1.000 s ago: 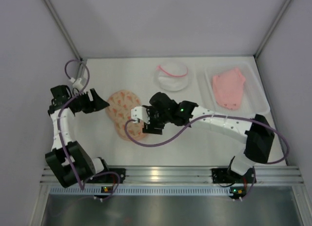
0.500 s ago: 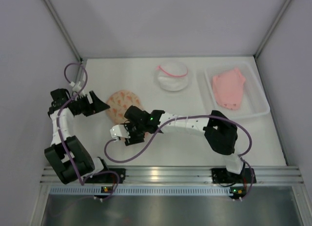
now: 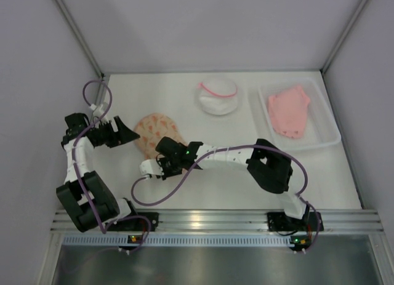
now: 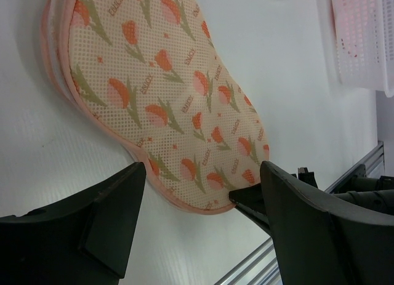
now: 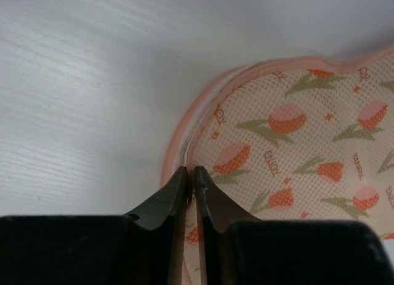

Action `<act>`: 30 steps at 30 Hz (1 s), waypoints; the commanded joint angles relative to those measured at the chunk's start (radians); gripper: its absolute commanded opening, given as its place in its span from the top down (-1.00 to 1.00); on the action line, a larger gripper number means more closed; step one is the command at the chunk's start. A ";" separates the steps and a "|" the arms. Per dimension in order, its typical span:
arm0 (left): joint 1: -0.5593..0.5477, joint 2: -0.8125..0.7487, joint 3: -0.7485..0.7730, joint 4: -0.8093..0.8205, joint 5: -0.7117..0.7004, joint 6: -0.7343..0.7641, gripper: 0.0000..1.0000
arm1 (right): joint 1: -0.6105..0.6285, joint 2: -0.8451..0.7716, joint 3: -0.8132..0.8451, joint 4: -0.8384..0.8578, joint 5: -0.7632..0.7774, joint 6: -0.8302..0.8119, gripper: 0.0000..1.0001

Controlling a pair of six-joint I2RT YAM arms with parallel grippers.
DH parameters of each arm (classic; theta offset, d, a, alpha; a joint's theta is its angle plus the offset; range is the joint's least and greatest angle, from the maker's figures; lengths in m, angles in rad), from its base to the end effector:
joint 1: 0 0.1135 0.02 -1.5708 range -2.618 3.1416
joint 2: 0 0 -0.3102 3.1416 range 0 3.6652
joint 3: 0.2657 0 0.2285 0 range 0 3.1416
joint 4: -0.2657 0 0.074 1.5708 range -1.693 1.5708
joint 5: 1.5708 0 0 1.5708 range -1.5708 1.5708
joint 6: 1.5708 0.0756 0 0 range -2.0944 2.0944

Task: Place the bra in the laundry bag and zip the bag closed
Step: Open the laundry bag at the center of the board.

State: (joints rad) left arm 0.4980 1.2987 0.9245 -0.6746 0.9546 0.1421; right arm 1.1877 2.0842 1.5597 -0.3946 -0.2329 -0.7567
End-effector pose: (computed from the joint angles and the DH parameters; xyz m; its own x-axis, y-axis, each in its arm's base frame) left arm 0.2249 0.0521 0.2855 -0.7423 -0.3104 -0.5938 0.1885 0.7537 -0.6297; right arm 0.1643 0.4543 0.2079 0.4394 -0.6967 -0.5670 -0.8983 -0.3362 -0.2830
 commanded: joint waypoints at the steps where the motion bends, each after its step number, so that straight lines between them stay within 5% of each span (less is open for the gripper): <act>1: 0.007 -0.004 -0.004 0.004 0.049 0.028 -0.62 | -0.013 -0.039 0.002 0.049 0.009 0.002 0.83; 6: 0.005 -0.007 0.008 0.004 0.052 0.033 -0.61 | -0.036 -0.088 -0.004 0.060 0.009 0.040 1.00; 15: 0.007 -0.050 0.053 0.004 0.050 -0.009 -0.62 | -0.172 -0.384 -0.090 0.209 -0.104 0.445 1.00; 20: 0.007 -0.058 0.063 0.004 0.032 -0.029 -0.62 | -0.328 -0.496 -0.352 0.350 -0.239 0.929 1.00; 25: -0.004 -0.072 0.066 0.004 -0.020 -0.021 -0.62 | -0.548 -0.595 -0.842 0.773 -0.350 1.498 1.00; 30: -0.088 -0.078 0.066 0.004 -0.129 0.004 -0.61 | -0.672 -0.650 -0.964 0.830 -0.336 1.660 1.00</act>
State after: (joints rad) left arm 0.4606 1.2541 0.9535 -0.6750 0.8867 0.1257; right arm 0.5625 1.4937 0.5819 0.2375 -0.5041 0.6529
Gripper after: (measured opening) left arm 0.809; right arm 0.010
